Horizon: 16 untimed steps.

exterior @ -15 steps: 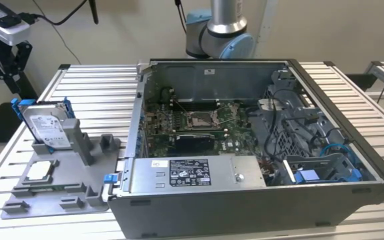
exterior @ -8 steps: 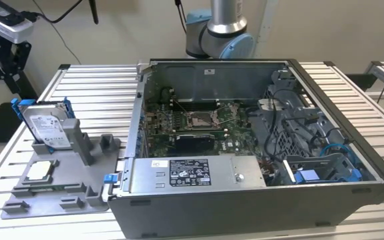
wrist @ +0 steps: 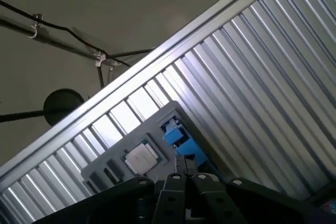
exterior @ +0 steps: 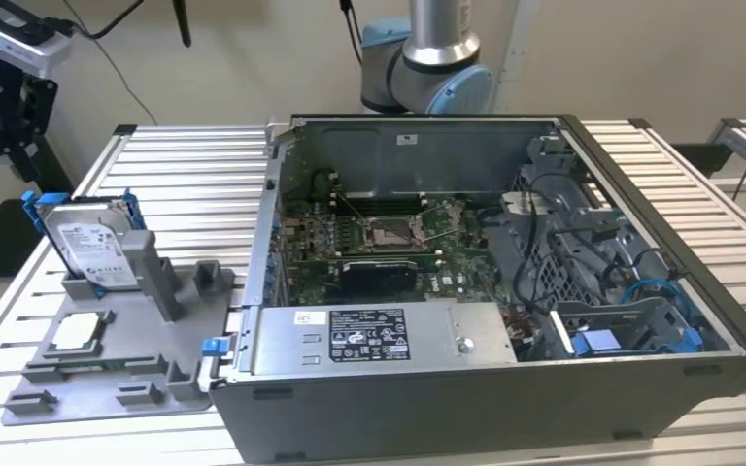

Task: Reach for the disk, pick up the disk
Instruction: 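Pick up the disk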

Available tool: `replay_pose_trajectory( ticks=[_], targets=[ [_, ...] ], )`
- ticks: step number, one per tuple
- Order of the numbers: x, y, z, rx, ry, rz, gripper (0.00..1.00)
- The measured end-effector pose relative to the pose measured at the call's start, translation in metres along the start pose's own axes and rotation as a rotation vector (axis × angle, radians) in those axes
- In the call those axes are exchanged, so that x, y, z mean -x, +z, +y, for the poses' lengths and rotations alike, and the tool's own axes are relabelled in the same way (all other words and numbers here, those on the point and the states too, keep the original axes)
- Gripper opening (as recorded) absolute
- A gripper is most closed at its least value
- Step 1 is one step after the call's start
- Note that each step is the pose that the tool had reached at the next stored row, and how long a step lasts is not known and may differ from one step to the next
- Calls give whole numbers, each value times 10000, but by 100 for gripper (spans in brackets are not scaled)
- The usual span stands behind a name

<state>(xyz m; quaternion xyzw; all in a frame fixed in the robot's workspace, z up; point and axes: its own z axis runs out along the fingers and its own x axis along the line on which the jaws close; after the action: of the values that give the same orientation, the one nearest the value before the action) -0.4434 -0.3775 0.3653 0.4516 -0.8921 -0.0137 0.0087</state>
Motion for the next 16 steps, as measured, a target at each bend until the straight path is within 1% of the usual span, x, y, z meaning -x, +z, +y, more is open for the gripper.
replay_pose_trajectory(
  ticks=[4,5,8,9,16],
  targets=[
    [0,0,0,-9,-752,20,0],
    [0,0,0,-11,-1062,29,0],
    [0,0,0,-14,-1602,45,0],
    [0,0,0,-16,-1896,54,0],
    [0,0,0,-21,-3176,94,0]
  ],
)
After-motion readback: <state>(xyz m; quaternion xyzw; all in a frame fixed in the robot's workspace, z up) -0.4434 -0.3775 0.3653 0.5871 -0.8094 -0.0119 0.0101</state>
